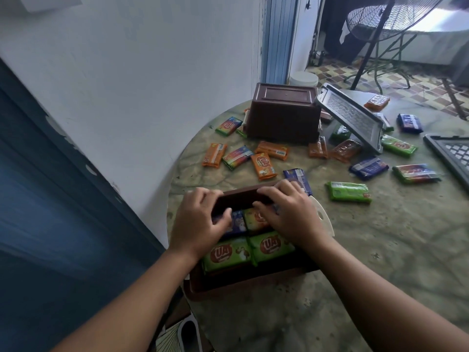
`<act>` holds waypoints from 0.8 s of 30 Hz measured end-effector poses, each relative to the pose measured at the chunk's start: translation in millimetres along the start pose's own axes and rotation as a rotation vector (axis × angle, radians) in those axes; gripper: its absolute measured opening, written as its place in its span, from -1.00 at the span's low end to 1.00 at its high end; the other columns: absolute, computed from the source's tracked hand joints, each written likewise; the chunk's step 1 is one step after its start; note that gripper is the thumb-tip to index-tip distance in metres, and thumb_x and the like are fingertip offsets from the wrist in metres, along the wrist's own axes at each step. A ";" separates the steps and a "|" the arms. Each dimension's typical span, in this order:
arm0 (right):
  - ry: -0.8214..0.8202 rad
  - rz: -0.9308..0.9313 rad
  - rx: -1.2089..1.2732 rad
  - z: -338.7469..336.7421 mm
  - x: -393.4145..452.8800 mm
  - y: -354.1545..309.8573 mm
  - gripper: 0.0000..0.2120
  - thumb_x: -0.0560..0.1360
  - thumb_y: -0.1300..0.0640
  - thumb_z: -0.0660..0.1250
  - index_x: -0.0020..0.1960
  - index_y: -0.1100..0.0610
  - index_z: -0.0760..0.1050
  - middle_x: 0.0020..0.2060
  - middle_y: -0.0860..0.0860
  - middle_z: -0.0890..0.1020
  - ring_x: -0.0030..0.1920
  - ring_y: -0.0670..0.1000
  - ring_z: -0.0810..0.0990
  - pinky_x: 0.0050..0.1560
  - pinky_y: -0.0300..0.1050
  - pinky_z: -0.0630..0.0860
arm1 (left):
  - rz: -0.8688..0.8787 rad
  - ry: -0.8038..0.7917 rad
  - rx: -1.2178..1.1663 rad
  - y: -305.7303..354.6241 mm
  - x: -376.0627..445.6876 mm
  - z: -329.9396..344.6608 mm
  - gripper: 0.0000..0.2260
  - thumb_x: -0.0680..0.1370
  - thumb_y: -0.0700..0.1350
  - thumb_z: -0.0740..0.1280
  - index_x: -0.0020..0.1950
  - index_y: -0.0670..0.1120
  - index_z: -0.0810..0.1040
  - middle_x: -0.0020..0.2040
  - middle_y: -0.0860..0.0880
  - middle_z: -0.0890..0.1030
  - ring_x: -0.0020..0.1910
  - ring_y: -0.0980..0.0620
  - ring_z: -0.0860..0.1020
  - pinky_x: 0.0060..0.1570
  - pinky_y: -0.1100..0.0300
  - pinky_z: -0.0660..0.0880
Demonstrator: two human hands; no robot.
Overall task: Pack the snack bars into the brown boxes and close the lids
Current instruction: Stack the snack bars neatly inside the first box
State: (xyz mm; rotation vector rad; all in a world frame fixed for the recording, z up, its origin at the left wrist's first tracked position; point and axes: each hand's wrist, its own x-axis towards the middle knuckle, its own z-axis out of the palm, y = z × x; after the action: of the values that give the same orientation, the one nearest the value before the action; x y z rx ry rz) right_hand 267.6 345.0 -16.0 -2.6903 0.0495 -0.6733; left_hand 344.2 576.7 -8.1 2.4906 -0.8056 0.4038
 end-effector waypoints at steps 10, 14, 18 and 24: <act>-0.436 0.265 -0.170 -11.9 36.9 16.1 -0.51 0.57 -0.23 0.31 0.46 -0.24 0.31 0.37 0.02 0.37 0.37 0.19 0.30 0.19 0.16 0.55 | -0.574 -0.326 0.044 -25.1 14.4 12.3 -0.41 0.57 0.38 0.17 0.35 -0.06 0.28 0.24 -0.20 0.44 0.17 -0.24 0.50 0.07 -0.12 0.55; -0.465 0.263 -0.184 -7.4 47.1 22.3 -0.65 0.59 -0.24 0.30 0.33 -0.19 0.40 0.28 0.02 0.41 0.34 0.22 0.33 0.12 0.16 0.55 | -0.443 -0.322 0.102 -30.7 13.3 11.6 -0.49 0.60 0.36 0.06 0.23 -0.06 0.29 0.06 -0.19 0.46 -0.05 -0.21 0.53 -0.11 -0.07 0.56; -0.481 0.278 -0.156 -3.3 53.6 27.4 -0.70 0.60 -0.23 0.29 0.28 -0.18 0.39 0.22 0.01 0.44 0.28 0.19 0.38 0.08 0.12 0.54 | -0.402 -0.351 0.095 -39.9 32.2 11.8 -0.55 0.61 0.35 0.08 0.17 -0.02 0.29 0.01 -0.13 0.44 -0.13 -0.15 0.52 -0.18 -0.04 0.54; -0.416 0.367 -0.149 7.3 60.2 21.8 -0.71 0.61 -0.20 0.29 0.28 -0.17 0.37 0.22 0.04 0.44 0.28 0.19 0.37 0.08 0.11 0.50 | -0.329 -0.403 0.089 -67.3 73.9 21.7 -0.56 0.60 0.36 0.12 0.18 0.01 0.30 0.10 -0.15 0.47 0.01 -0.23 0.56 -0.12 -0.03 0.50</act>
State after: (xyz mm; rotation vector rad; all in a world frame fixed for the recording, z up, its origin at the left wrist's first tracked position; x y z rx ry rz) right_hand 325.4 319.8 -2.7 -2.7937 0.4859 0.0039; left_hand 445.8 578.2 -19.8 2.7658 -0.5098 -0.1879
